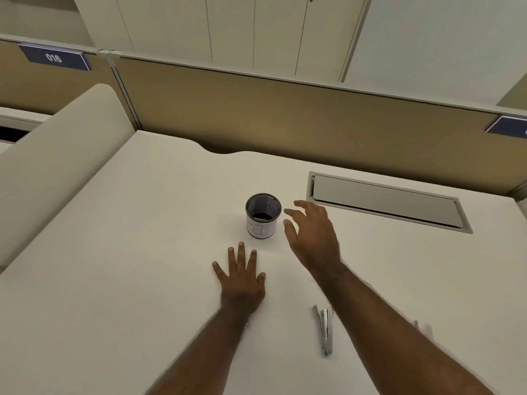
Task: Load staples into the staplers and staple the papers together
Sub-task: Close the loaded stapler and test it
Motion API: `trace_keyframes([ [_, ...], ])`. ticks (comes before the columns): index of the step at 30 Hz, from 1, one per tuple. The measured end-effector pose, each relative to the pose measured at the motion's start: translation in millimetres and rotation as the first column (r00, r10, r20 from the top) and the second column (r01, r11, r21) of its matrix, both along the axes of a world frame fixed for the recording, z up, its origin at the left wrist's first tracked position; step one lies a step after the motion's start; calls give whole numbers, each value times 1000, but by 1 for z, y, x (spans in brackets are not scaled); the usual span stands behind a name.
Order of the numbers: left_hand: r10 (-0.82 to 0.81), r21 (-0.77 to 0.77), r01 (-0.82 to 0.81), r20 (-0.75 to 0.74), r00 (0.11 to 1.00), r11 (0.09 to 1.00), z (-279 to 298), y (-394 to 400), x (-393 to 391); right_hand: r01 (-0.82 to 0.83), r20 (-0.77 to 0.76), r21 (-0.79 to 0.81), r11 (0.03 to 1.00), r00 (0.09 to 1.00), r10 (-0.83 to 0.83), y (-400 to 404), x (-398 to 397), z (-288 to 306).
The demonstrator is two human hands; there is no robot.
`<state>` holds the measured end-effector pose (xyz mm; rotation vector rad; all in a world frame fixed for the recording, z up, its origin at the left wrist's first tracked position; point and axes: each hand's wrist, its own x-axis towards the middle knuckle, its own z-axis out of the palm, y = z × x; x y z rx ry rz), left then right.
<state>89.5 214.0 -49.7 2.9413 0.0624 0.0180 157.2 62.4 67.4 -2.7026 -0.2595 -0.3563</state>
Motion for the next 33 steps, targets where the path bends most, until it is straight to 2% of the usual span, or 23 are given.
trace_keyframes([
  [3,9,28,-9,-1,1000,1000,11,-11,-15,44,-63,-34,998,997,-46,-29,-46,-12],
  [7,-51,2,51,-14,999,999,17,-31,-48,90,-212,-201,975,968,-133,-65,-115,-45],
  [9,-85,-4,85,-41,996,996,16,-41,-64,119,-239,-261,958,954,-183,-76,-145,-62],
  [14,-137,17,139,-68,988,990,10,-62,-98,148,-278,-316,937,930,-240,-84,-195,-94],
  [19,-216,9,217,-64,974,976,9,-82,-120,161,-305,-311,937,917,-259,-94,-211,-108],
  [23,-244,-67,238,-109,964,969,16,-97,-123,163,-312,-250,954,919,-239,-100,-207,-105],
  [25,-246,-112,228,-185,952,967,17,-105,-122,177,-338,-178,968,913,-229,-98,-203,-99],
  [27,-223,-85,208,-222,949,974,26,-111,-120,197,-354,-109,974,908,-223,-95,-199,-94],
  [30,-245,-60,240,-100,964,969,43,-121,-120,256,-450,-6,967,863,-231,-91,-192,-89],
  [32,-236,-123,228,-53,970,966,45,-125,-118,337,-538,109,935,811,-230,-90,-187,-88],
  [33,-197,-207,178,-74,978,962,45,-126,-114,363,-565,157,919,796,-217,-90,-185,-87],
])
